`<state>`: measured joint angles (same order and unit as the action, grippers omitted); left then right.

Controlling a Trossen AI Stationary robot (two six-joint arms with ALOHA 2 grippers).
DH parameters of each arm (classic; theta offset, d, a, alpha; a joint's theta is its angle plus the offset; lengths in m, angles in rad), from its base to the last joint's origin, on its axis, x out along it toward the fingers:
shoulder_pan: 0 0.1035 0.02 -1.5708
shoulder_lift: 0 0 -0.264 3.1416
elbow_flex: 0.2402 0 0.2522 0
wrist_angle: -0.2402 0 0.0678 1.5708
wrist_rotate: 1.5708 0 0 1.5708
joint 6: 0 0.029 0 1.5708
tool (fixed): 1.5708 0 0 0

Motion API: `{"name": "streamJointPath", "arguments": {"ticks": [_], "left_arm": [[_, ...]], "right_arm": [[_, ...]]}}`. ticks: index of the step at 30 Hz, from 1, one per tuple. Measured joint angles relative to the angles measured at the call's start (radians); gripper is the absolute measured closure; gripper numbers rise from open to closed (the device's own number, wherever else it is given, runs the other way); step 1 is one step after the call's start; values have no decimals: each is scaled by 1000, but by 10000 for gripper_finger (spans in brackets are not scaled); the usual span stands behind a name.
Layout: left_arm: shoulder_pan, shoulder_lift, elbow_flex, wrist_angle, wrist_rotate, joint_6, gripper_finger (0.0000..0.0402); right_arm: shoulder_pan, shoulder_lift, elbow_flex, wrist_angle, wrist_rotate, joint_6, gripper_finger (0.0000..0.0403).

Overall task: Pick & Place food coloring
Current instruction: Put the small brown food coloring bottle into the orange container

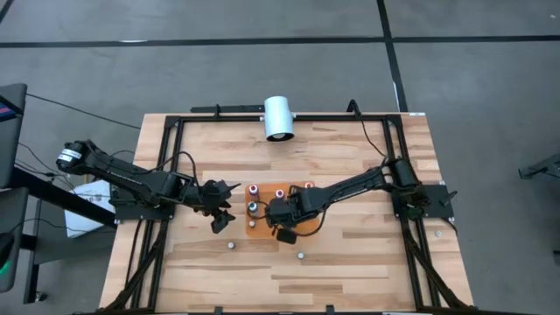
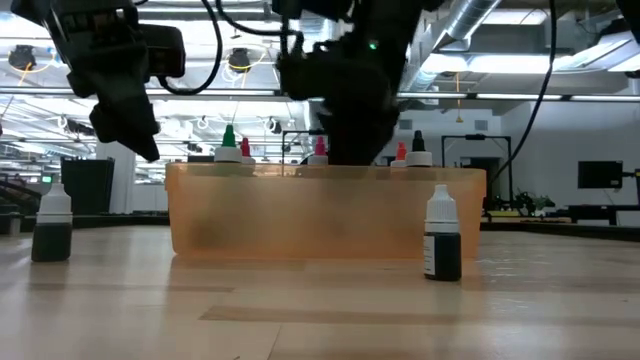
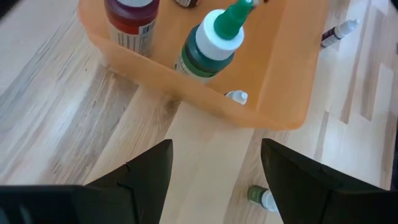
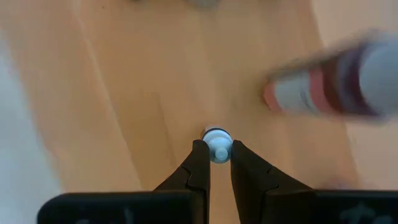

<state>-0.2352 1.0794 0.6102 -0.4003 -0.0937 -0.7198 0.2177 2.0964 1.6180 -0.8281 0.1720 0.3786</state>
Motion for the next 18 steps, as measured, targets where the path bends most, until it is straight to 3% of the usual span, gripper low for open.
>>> {"name": "streamJointPath", "arguments": {"ticks": [18], "left_arm": [[0, 0, 0, -8, 0, 0, 165]], "right_arm": [[-5, 20, -3, 3, 74, 14, 358]]}}
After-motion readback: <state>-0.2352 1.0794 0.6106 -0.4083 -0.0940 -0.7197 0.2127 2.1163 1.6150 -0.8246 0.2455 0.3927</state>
